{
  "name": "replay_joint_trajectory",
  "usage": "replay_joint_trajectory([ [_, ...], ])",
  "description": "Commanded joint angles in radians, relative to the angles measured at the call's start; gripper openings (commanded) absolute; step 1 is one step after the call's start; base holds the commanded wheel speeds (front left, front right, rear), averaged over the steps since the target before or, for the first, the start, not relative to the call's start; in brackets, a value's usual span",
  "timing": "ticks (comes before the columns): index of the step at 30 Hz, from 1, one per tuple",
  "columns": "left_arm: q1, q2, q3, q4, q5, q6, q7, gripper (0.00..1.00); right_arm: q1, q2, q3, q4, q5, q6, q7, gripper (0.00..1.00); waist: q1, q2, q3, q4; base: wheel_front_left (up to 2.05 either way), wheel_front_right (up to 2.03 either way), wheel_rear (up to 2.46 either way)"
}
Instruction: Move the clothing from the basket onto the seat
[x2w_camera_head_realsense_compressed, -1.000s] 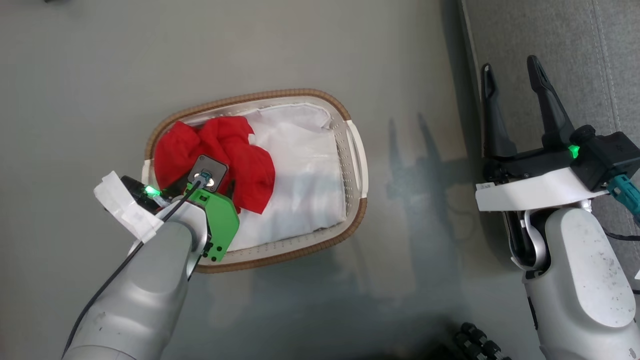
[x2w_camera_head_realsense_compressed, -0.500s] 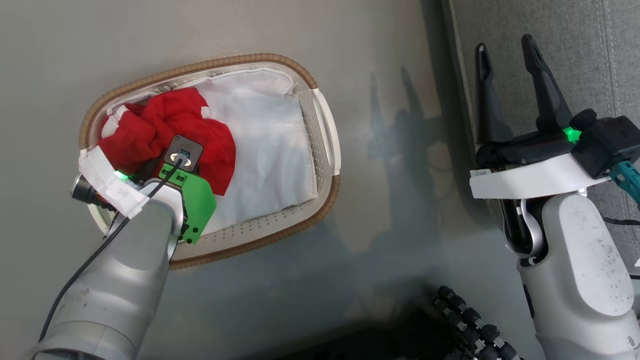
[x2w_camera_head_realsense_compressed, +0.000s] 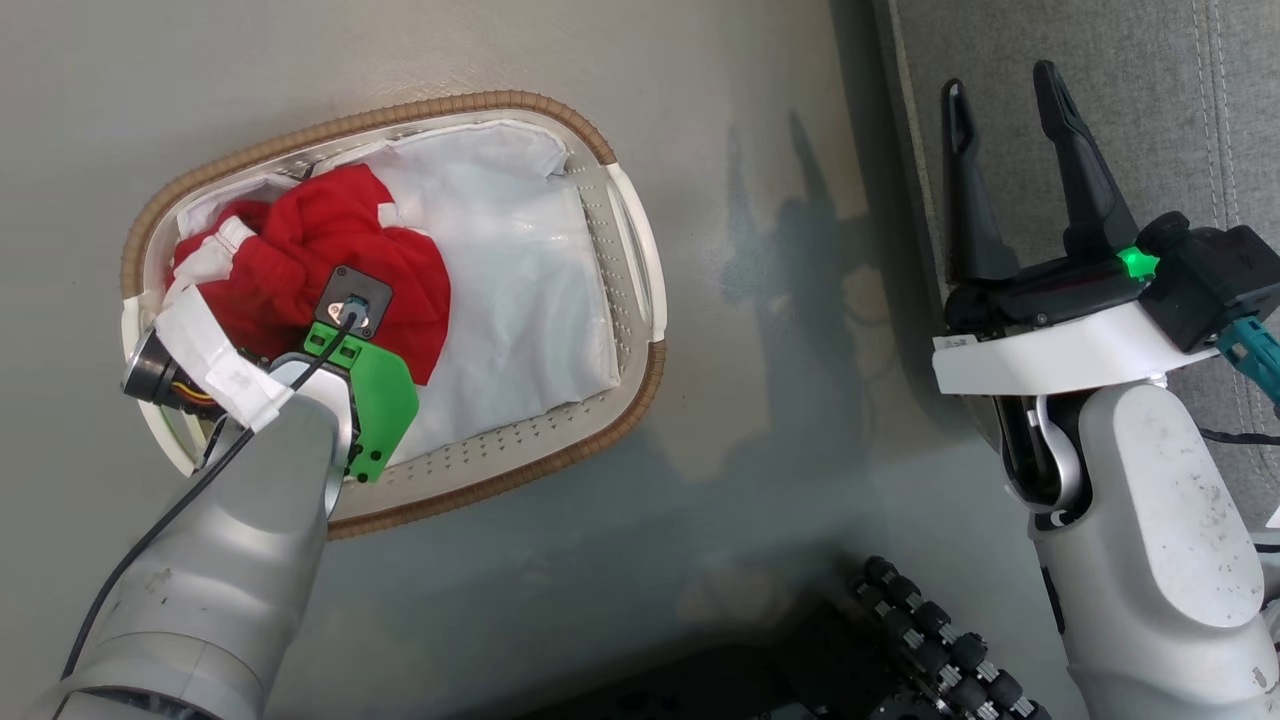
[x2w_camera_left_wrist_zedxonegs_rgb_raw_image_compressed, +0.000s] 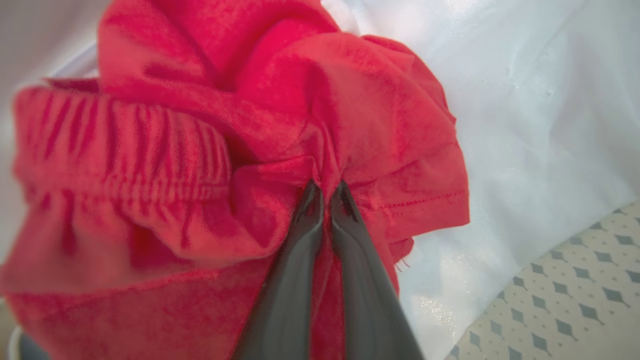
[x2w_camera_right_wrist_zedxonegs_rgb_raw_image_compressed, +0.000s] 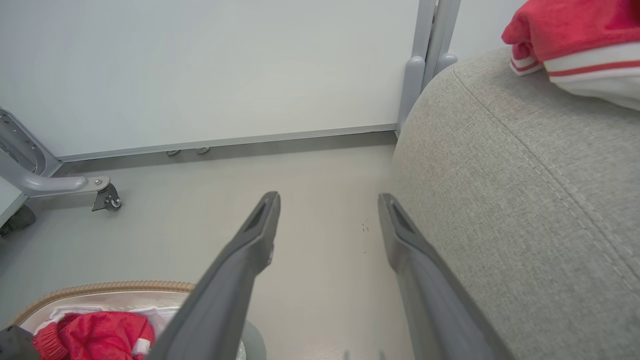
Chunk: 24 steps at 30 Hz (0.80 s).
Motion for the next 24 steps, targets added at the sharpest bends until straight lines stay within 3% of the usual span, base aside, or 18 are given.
replay_joint_trajectory([
  [1, -0.017, 0.003, 0.0, 0.003, -0.005, -0.001, -0.014, 0.0, -0.011, -0.003, -0.002, 0.001, 0.006, -0.001, -0.005, 1.0, -0.0001, 0.0, -0.001, 0.0, 0.0, 0.0, 0.0],
  [12, 0.026, -0.05, -0.02, -0.052, -0.03, -0.037, -0.158, 0.0, 0.014, -0.003, -0.034, 0.039, -0.01, -0.001, -0.005, 1.0, -0.0001, 0.0, -0.087, 0.036, 0.0, 0.0, 0.0],
  [24, 0.099, -0.089, -0.041, -0.239, -0.106, -0.098, -0.264, 0.0, 0.111, -0.003, -0.089, 0.139, -0.081, -0.001, -0.005, 1.0, -0.0001, 0.0, -0.335, 0.119, 0.0, 0.0, 0.0],
])
